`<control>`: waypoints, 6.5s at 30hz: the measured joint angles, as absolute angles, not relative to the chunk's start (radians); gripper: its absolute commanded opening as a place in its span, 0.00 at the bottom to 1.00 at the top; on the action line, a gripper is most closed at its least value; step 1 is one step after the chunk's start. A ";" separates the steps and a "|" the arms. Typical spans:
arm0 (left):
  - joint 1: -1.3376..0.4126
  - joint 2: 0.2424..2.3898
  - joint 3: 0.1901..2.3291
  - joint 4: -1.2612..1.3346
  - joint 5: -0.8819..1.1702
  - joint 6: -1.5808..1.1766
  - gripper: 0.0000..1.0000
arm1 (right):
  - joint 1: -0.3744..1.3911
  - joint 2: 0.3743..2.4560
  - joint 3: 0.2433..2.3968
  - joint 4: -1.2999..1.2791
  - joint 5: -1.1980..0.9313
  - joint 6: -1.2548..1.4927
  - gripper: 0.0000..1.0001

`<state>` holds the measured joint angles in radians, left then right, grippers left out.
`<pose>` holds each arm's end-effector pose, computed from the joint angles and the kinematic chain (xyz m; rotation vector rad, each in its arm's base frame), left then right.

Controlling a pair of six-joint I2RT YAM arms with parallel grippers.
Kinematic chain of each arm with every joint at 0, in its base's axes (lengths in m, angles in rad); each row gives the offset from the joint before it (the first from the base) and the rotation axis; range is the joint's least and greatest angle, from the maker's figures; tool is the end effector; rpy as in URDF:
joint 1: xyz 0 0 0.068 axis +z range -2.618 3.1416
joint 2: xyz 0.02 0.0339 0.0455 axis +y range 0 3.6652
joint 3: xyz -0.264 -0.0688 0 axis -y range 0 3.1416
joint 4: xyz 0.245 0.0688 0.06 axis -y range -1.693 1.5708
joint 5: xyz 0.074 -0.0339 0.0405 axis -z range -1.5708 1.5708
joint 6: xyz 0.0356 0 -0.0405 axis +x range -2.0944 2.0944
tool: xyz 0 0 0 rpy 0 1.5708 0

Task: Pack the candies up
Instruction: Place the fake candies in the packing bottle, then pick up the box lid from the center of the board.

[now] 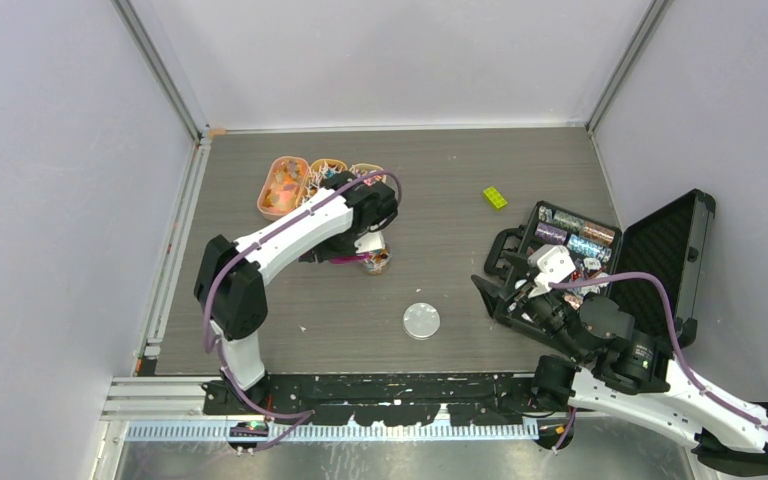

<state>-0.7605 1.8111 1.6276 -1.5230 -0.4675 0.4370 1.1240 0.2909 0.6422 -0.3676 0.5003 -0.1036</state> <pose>0.2432 -0.2092 0.2794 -1.7287 -2.4476 -0.7369 0.0507 0.0663 0.3281 -0.5747 1.4925 0.3994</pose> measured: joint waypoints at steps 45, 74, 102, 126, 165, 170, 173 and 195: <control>-0.697 1.446 1.400 -1.137 -0.569 0.391 0.00 | 1.124 0.376 0.637 -0.359 0.501 0.008 0.78; -0.572 1.163 0.826 -0.860 -0.504 -0.989 0.00 | 1.125 0.696 0.782 -0.540 0.749 0.462 0.88; -0.559 1.361 0.733 -0.812 -0.401 -1.308 0.55 | 1.125 0.828 0.793 -0.677 0.723 0.603 0.90; -0.559 0.962 1.030 -0.779 -0.257 -0.578 0.95 | 1.125 1.188 0.725 -0.435 0.509 0.657 0.90; -0.559 0.638 0.821 -0.715 -0.319 -0.153 0.95 | 1.127 1.447 0.715 -0.293 0.409 0.645 0.90; -0.559 0.638 0.821 -0.715 -0.319 -0.152 0.95 | 1.127 1.462 0.729 -0.298 0.419 0.642 0.90; -0.559 0.638 0.821 -0.715 -0.319 -0.152 0.95 | 1.127 1.462 0.735 -0.327 0.422 0.638 0.90; -0.559 0.635 0.821 -0.715 -0.318 -0.149 0.95 | 1.127 1.434 0.718 -0.396 0.431 0.635 0.90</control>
